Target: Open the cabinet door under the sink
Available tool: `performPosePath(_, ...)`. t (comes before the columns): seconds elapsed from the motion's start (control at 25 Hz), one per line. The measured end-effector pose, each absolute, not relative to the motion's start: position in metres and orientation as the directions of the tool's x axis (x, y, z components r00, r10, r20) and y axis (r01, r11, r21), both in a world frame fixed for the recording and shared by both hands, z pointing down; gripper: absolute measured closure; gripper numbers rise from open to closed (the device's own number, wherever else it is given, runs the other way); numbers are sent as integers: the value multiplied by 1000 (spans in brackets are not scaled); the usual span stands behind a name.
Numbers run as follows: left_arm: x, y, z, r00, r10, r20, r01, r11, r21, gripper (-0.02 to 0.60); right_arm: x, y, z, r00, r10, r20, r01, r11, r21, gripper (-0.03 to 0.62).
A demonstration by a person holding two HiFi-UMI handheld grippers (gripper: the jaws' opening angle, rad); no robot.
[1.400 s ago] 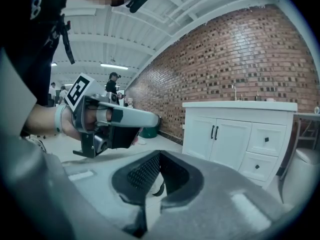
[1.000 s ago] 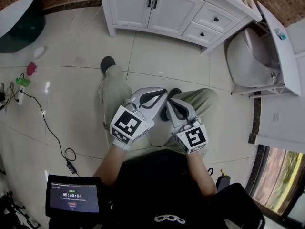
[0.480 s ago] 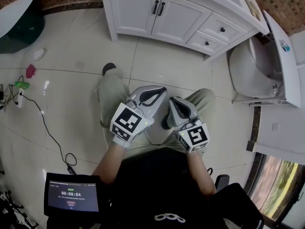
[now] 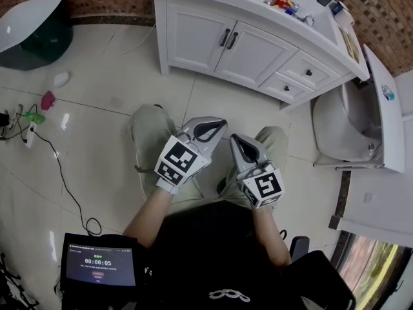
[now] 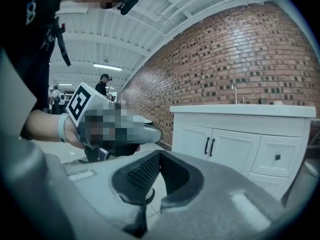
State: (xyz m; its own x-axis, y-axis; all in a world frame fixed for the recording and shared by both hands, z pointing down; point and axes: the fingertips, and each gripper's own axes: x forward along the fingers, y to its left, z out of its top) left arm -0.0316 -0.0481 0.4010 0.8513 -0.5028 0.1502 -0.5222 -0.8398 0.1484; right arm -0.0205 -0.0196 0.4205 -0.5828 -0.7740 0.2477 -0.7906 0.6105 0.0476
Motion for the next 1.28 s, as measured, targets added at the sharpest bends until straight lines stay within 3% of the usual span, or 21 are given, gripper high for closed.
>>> performPosePath(0.56, -42, -99, 407, 840, -517, 166, -540, -826, 161, 565, -24, -60, 426, -582, -763, 281, -787, 616, 44, 603)
performPosePath(1.0, -38, -96, 432, 844, -493, 211, -529, -830, 176, 565, 26, -89, 426, -529, -808, 258, -835, 551, 14, 603)
performPosePath(1.28, -22, -100, 455, 845, -473, 249, -522, -829, 198, 565, 43, -88, 383, -635, -754, 168, -768, 639, -36, 603)
